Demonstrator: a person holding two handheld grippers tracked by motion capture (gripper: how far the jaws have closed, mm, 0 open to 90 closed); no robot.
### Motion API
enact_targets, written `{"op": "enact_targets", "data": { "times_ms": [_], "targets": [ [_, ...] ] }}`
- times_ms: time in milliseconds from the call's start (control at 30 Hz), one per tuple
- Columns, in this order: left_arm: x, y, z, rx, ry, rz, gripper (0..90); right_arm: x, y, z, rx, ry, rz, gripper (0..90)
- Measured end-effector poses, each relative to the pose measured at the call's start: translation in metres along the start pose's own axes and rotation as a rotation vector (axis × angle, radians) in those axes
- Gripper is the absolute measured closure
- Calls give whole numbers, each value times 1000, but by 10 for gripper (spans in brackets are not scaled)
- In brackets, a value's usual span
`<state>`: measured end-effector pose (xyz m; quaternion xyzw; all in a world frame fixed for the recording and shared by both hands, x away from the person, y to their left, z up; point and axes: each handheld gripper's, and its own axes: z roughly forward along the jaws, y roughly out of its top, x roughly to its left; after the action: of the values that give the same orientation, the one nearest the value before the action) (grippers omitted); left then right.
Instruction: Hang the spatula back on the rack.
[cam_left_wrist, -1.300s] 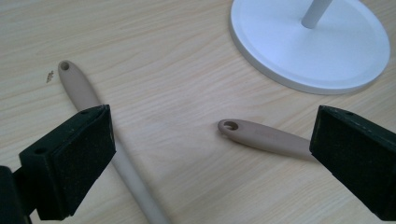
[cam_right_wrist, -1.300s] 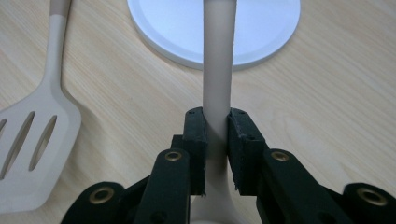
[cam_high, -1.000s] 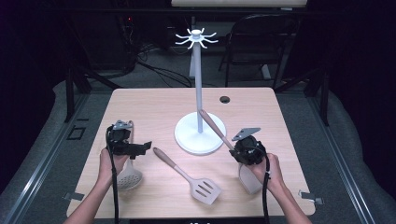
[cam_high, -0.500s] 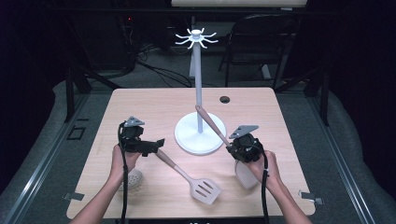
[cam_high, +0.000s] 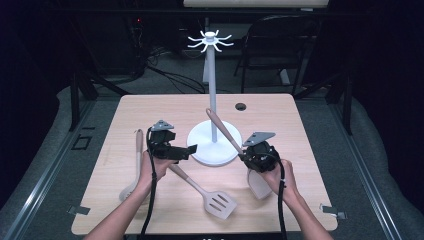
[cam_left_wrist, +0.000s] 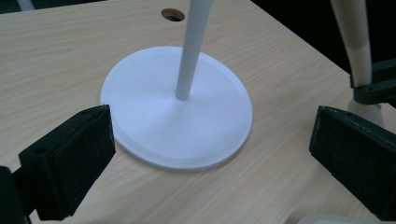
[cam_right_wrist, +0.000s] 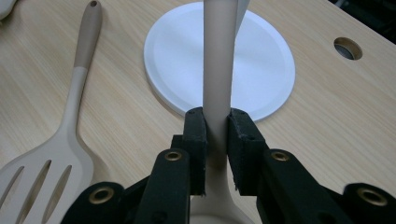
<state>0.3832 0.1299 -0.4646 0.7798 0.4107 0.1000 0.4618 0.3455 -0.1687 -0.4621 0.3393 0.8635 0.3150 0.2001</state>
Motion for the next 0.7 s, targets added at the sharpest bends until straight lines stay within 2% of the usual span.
{"op": "enact_targets", "data": {
  "times_ms": [133,167,200,300,333,367,400,433,467,500,567,633,700],
  "targets": [
    [-10,7,9,-9,-62,-2,18,3,2,1,-5,2,-3,786],
    [-16,9,15,-16,-83,3,17,3,2,2,-8,1,-5,786],
    [-16,9,15,-16,-83,3,15,3,2,2,-8,1,-5,786],
    [-28,13,25,-24,-128,12,2,5,5,2,-16,5,-3,785],
    [-28,13,25,-24,-128,12,2,5,5,2,-16,5,-3,785],
    [-33,15,31,-29,-151,0,3,6,6,3,-20,2,-9,786],
    [-33,15,31,-29,-151,0,11,7,6,3,-22,1,-9,786],
    [-37,18,35,-33,-170,4,29,7,6,3,-21,-1,-12,785],
    [-37,18,35,-33,-170,4,45,7,6,3,-21,-1,-12,785],
    [-41,20,39,-42,-202,-1,72,7,6,2,-28,-3,-10,785],
    [-42,21,41,-49,-219,-9,157,7,6,2,-38,-4,-6,785],
    [-47,23,46,-67,-254,-20,165,7,6,2,-47,-5,-3,786],
    [-50,25,48,-75,-258,-19,212,8,6,1,-48,-9,-4,785]
  ]
}}
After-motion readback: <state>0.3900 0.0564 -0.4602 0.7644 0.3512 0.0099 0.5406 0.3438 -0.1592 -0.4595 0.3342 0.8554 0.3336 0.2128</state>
